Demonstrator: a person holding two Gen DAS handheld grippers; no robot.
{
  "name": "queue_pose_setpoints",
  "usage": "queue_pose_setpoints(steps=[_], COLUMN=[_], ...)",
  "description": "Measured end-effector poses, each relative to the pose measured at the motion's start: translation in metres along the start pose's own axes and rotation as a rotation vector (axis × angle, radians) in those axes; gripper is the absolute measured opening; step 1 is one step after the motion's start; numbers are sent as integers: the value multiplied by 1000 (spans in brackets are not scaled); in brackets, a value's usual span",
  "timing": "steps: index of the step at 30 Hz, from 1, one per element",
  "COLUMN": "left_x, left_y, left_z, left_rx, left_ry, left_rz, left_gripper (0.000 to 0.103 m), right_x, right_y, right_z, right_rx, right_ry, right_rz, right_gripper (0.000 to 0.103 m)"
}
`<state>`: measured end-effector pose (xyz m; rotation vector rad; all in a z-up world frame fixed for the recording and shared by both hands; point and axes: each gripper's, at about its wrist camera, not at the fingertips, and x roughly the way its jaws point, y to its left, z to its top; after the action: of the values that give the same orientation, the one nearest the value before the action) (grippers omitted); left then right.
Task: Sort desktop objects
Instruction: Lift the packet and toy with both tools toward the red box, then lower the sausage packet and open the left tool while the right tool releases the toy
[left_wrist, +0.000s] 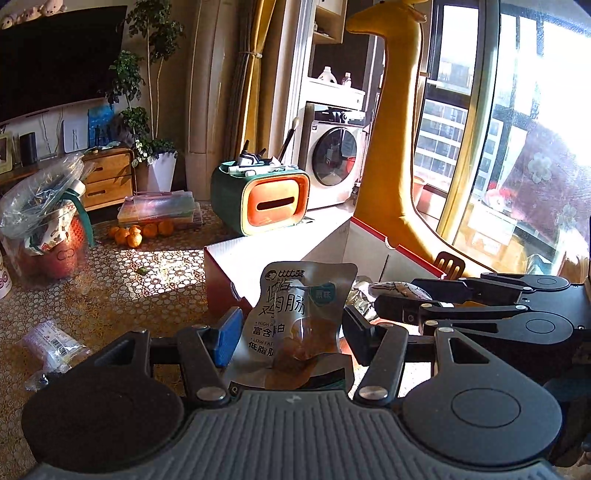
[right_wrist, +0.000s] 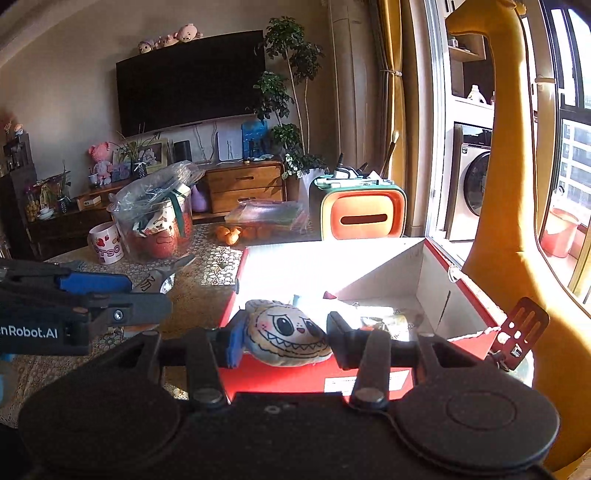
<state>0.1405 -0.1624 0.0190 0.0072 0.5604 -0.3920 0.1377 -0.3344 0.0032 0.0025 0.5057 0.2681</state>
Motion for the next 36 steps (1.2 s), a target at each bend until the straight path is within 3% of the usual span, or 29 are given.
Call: queue_pose_setpoints(steps=[7, 18, 36], left_x=[35, 90, 172], left_y=[-14, -20, -13], left_z=[13, 37, 59], left_rx=[27, 49, 92], left_ry=[19, 56, 166], left_rz=[30, 98, 178], left_gripper=[58, 58, 58], right_x=[15, 49, 111], right_y=[-38, -69, -88], right_z=[8, 16, 8], right_rx=[60, 54, 20], right_ry=[2, 20, 124], right_rz=[-35, -78, -138], right_gripper=[45, 45, 45])
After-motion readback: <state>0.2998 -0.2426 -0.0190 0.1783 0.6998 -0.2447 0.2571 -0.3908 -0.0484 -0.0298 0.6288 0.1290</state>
